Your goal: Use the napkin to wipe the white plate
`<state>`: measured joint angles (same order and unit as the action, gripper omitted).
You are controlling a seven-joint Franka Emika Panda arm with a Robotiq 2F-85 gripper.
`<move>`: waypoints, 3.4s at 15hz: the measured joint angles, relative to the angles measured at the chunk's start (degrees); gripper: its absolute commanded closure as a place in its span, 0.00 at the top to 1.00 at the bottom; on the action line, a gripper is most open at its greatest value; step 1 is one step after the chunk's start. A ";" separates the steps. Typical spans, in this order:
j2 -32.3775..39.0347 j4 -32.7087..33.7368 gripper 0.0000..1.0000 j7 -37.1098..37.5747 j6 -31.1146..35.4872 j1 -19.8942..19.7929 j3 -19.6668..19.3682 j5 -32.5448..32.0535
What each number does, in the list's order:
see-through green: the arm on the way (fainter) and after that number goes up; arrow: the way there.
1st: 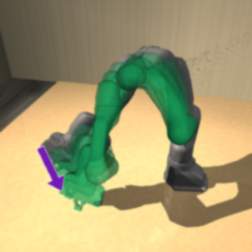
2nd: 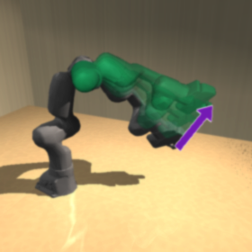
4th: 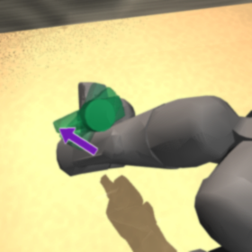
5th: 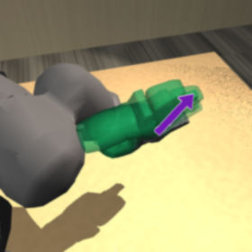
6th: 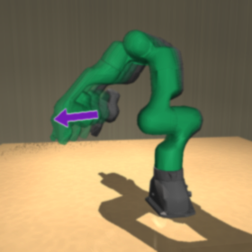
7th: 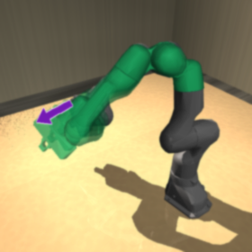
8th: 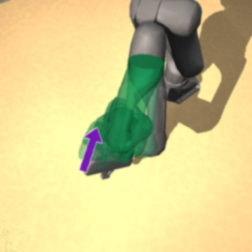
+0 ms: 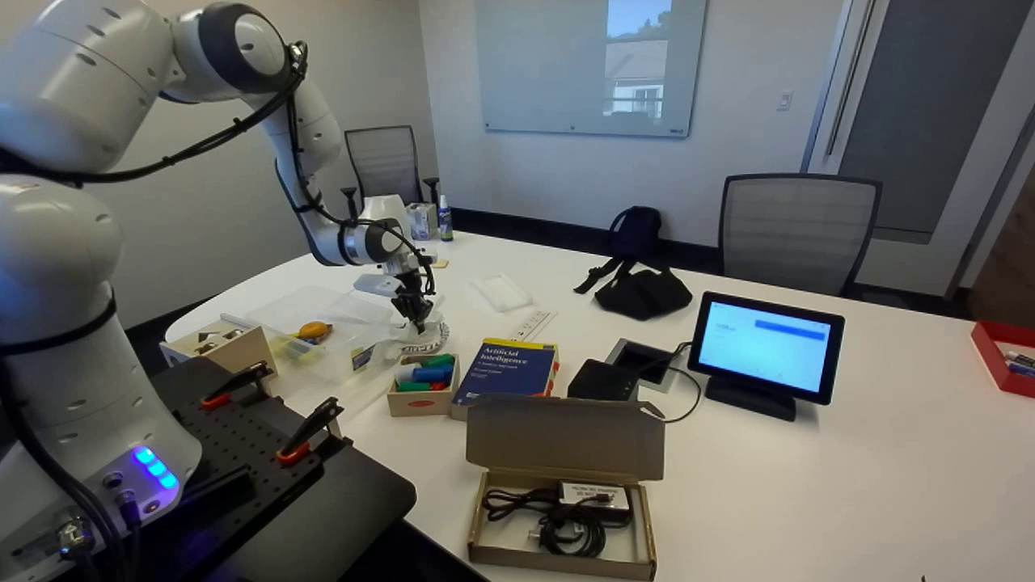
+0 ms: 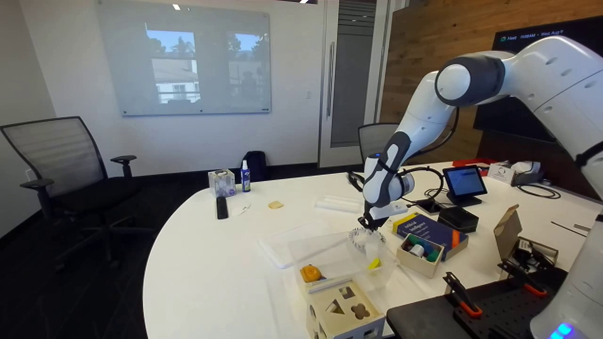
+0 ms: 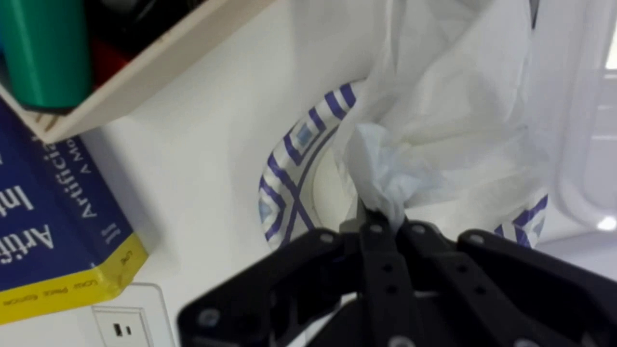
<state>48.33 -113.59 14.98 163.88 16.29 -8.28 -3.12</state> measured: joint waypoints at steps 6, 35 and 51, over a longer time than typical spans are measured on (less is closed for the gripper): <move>0.04 -0.44 0.01 1.19 6.75 3.37 -5.80 -0.04; -5.96 -2.21 0.01 -7.20 -0.29 -7.08 4.67 1.76; -34.74 -26.61 0.01 -40.27 -40.06 -22.47 15.68 12.41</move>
<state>13.59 -140.20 -25.28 123.82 -6.19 7.40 9.29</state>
